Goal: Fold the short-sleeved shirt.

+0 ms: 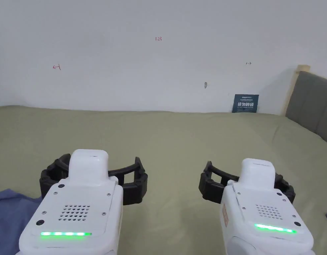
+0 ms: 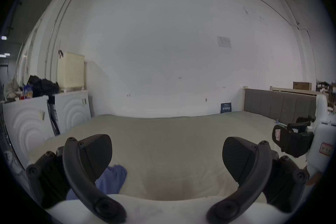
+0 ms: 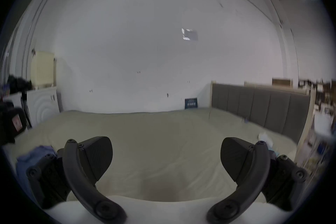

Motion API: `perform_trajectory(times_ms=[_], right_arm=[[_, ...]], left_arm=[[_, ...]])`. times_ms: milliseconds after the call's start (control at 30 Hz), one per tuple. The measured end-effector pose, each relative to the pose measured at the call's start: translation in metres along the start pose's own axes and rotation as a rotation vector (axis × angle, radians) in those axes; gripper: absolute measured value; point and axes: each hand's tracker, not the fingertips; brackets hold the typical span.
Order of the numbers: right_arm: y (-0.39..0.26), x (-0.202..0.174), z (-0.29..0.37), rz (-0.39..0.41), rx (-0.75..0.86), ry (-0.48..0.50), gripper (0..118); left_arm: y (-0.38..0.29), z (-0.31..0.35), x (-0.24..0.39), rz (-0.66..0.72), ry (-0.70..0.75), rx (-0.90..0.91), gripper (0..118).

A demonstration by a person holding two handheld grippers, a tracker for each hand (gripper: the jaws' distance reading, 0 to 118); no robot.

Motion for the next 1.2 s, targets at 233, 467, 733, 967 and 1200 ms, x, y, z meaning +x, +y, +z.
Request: perform_trajectory(times_ms=[233, 467, 733, 967, 1200], right_arm=[[-0.002, -0.012, 0.006, 0.146, 0.018, 0.007, 109], [-0.010, -0.007, 0.006, 0.064, -0.031, -0.019, 1], [-0.007, 0.000, 0.006, 0.024, -0.040, -0.010, 0], [-0.009, -0.005, 0.003, 0.024, -0.058, 0.005, 0], [0.001, -0.048, -0.005, 0.047, -0.041, 0.195, 0]], left_arm=[[-0.002, 0.001, 0.008, -0.163, 0.101, 0.002, 118], [-0.010, 0.005, 0.007, -0.115, -0.004, -0.059, 113], [-0.002, -0.003, 0.010, -0.084, 0.035, -0.072, 0], [-0.008, -0.004, 0.003, -0.072, 0.042, -0.090, 0], [0.004, 0.014, -0.048, 0.000, 0.170, -0.090, 0]])
